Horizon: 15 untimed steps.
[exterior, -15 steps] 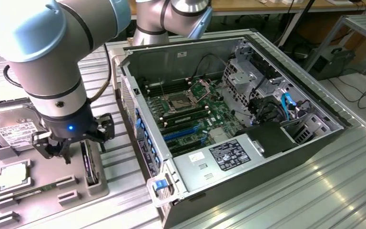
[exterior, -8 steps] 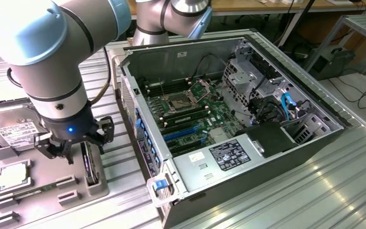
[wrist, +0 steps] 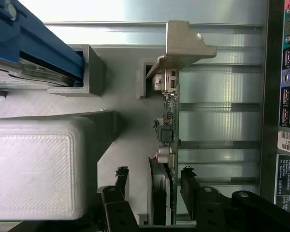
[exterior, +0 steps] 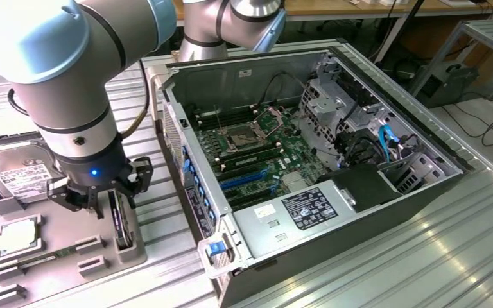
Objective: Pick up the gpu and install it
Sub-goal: 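Pick up the gpu and move the gpu toward the slot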
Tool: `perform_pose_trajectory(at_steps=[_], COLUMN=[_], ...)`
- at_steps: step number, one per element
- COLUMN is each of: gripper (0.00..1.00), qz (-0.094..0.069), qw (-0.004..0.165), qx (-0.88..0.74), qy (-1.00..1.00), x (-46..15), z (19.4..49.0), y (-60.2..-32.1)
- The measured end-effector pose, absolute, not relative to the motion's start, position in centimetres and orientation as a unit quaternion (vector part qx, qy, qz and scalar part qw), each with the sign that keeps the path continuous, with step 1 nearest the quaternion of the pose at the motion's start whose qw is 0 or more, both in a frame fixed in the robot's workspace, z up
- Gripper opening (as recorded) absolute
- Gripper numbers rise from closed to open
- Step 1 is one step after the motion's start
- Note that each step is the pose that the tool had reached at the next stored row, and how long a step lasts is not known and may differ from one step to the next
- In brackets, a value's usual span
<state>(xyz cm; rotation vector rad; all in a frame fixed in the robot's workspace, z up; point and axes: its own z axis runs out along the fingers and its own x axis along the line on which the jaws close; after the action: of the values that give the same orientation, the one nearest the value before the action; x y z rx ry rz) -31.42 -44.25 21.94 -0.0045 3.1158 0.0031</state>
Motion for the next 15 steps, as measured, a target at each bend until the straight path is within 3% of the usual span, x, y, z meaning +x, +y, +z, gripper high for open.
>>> perform_pose_trajectory(at_steps=[6,7,15], gripper=[0.53,0.39,0.38], qz=[0.001,0.001,0.001], qw=[0.013,0.013,0.013], qx=[-0.001,-0.001,-0.001], qy=[1.000,1.000,1.000], x=[-31.41,-31.40,-31.29], z=[21.92,21.91,21.88], y=[-44.77,-44.77,-44.77])
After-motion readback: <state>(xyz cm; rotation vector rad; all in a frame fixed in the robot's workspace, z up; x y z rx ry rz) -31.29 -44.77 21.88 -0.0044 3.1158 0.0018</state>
